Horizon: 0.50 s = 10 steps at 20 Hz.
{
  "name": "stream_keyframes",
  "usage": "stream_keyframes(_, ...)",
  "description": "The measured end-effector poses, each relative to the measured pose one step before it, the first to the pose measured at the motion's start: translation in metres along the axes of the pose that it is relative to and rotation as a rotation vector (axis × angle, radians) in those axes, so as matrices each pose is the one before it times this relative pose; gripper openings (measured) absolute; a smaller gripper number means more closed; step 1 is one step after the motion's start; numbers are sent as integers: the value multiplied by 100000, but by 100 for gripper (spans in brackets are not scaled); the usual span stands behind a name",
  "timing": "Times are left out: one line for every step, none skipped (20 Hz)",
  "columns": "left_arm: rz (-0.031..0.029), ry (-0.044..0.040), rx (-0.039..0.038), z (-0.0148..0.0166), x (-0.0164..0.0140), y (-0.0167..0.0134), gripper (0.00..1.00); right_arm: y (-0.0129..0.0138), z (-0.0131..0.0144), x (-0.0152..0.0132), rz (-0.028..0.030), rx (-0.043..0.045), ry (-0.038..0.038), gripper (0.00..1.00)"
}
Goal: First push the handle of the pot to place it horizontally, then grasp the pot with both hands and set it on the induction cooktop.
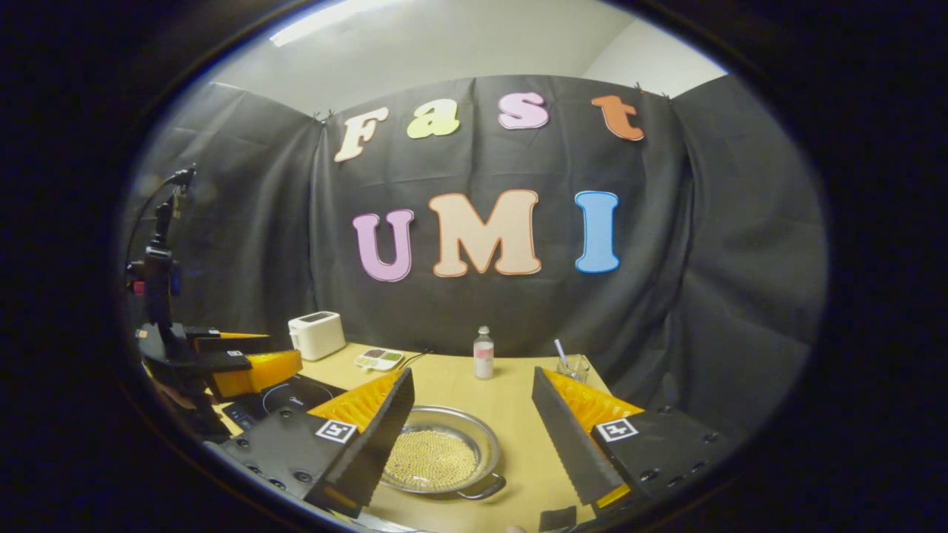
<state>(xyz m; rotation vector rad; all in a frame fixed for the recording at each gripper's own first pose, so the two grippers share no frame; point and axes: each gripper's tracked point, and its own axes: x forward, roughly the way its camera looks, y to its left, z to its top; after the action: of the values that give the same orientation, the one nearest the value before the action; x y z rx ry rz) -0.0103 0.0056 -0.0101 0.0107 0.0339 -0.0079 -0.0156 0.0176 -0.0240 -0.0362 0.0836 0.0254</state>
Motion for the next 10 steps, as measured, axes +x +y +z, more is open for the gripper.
stream_keyframes(-96, 273, -50, -96, 76, 4, 95, 23, -362, 87, 335, 62, 836, 98)
stream_keyframes(403, 616, 4, -131, 50, 91, 95, 69, -307, 72, 412, 452, 1080, 98)
stream_keyframes(-220, 632, -400, -295, 44, -91, 95, 79, -394, 185, 460, 587, 965, 98)
stream_keyframes(-40, 291, -691, -62, -17, -126, 96, 4, -141, -56, 323, 527, 795, 98)
stream_keyframes(-72, 234, -558, 11, -24, 82, 96, 212, -98, -72, 584, 367, 414, 98)
stream_keyframes(75, 60, -56, -20, 22, -23, 94, 48, 28, 198, 709, 179, -326, 97)
stream_keyframes(285, 79, 285, -85, 26, 151, 95, -125, 40, -240, -227, -328, -199, 84)
stream_keyframes(394, 209, 400, -32, 26, 123, 95, -86, 14, 152, -218, -321, 78, 71)
stream_keyframes(56, 94, 51, -69, 0, -6, 95, -10, -114, 83, -215, 132, 376, 72)
stream_keyframes(-55, 215, -162, 19, 24, -7, 95, -71, -175, 22, -243, 675, 620, 72)
